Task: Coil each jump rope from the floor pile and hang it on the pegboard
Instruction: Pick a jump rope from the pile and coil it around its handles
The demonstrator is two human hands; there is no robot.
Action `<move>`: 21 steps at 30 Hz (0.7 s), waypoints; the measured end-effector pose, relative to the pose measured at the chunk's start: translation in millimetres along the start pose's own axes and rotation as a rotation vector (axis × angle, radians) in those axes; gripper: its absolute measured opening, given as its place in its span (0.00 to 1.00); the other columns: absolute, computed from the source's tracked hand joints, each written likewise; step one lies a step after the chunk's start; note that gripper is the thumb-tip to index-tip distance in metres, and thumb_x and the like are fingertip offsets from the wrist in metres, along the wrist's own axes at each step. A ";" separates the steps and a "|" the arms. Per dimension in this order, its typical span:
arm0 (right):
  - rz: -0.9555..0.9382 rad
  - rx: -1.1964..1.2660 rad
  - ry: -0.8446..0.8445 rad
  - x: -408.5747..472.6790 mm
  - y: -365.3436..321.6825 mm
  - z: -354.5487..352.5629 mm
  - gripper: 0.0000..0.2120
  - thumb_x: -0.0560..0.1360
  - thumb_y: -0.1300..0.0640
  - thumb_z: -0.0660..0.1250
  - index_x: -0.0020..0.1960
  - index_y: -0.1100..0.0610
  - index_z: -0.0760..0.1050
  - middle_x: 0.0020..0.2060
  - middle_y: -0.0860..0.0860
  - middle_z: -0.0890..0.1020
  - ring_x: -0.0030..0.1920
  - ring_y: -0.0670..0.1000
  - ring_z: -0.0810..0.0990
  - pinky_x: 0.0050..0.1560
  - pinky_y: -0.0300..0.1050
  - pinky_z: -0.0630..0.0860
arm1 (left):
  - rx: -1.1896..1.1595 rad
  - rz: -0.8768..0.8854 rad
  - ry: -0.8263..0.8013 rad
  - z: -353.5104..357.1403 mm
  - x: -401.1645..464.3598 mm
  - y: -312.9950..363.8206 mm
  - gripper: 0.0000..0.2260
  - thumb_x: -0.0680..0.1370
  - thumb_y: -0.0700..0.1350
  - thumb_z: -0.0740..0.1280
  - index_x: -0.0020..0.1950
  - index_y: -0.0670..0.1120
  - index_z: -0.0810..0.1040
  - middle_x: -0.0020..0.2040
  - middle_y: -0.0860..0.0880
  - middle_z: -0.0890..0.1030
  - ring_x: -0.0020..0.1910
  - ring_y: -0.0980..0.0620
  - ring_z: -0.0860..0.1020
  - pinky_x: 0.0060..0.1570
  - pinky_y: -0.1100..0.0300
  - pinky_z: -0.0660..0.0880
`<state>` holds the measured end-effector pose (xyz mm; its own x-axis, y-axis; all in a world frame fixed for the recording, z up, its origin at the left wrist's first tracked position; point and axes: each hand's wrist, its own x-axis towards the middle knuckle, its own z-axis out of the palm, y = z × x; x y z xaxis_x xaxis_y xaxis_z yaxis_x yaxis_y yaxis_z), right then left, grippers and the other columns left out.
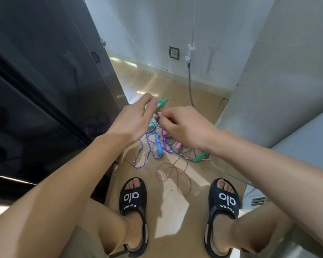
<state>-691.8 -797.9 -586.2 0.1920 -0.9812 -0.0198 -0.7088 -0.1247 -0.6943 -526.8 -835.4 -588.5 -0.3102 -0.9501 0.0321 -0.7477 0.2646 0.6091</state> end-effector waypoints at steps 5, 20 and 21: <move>-0.157 0.010 0.162 4.7 -4.6 -19.2 0.19 0.81 0.47 0.60 0.33 0.55 0.67 0.25 0.49 0.67 0.30 0.49 0.64 0.32 0.47 0.65 | 0.162 0.014 -0.076 -3.1 -3.5 2.4 0.14 0.85 0.57 0.48 0.49 0.54 0.69 0.38 0.46 0.77 0.38 0.45 0.76 0.36 0.49 0.70; 0.052 0.568 -0.253 14.6 27.3 -30.8 0.22 0.82 0.51 0.63 0.33 0.61 0.73 0.24 0.52 0.73 0.24 0.47 0.69 0.28 0.39 0.66 | 0.314 0.442 -0.040 1.5 -25.2 30.4 0.25 0.75 0.69 0.58 0.55 0.48 0.72 0.30 0.52 0.75 0.25 0.57 0.69 0.28 0.63 0.66; 0.075 0.550 -0.248 12.8 27.1 -26.1 0.22 0.81 0.52 0.64 0.30 0.58 0.73 0.23 0.51 0.73 0.24 0.46 0.69 0.27 0.38 0.67 | 0.300 0.455 -0.031 2.6 -26.1 30.5 0.27 0.73 0.70 0.59 0.55 0.48 0.73 0.30 0.53 0.75 0.25 0.58 0.70 0.29 0.63 0.67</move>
<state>-726.2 -817.7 -586.5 0.3544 -0.9126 -0.2039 -0.2843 0.1026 -0.9532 -543.1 -802.1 -572.8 -0.6549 -0.7249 0.2137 -0.6673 0.6874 0.2866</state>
